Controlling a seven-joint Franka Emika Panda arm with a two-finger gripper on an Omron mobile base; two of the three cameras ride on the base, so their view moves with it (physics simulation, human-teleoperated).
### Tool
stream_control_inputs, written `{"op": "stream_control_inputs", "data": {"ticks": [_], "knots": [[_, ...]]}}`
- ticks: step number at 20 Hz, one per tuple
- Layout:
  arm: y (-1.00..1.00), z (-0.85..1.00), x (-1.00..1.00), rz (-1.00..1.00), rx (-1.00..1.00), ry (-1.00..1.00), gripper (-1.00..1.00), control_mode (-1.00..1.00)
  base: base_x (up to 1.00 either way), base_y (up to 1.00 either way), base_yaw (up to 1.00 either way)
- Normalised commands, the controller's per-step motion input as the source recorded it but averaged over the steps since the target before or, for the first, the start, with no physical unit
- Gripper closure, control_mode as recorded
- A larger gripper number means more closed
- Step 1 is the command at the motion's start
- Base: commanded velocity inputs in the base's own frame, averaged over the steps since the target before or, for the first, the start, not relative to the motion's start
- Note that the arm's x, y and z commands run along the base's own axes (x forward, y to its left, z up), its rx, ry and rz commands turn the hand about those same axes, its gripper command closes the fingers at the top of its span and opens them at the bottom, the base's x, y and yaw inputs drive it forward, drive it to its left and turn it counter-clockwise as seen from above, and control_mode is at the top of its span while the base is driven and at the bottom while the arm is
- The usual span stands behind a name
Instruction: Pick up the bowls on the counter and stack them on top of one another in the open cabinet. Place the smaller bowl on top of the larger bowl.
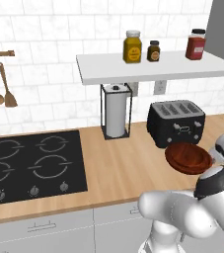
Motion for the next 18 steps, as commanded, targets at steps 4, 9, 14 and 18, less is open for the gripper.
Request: {"op": "stream_control_inputs", "data": {"ticks": [4, 9, 14, 18], "knots": [[0.0, -0.12, 0.24, 0.0, 0.0, 0.01, -1.0, -1.0, 0.0, 0.0, 0.0], [0.0, -0.16, 0.16, 0.0, 0.0, 0.05, -1.0, -1.0, 0.0, 0.0, 0.0], [0.0, -0.34, 0.09, 0.0, 0.0, 0.06, -1.0, -1.0, 0.0, 0.0, 0.0], [0.0, -0.13, 0.19, 0.0, 0.0, 0.0, -1.0, -1.0, 0.0, 0.0, 0.0]]}}
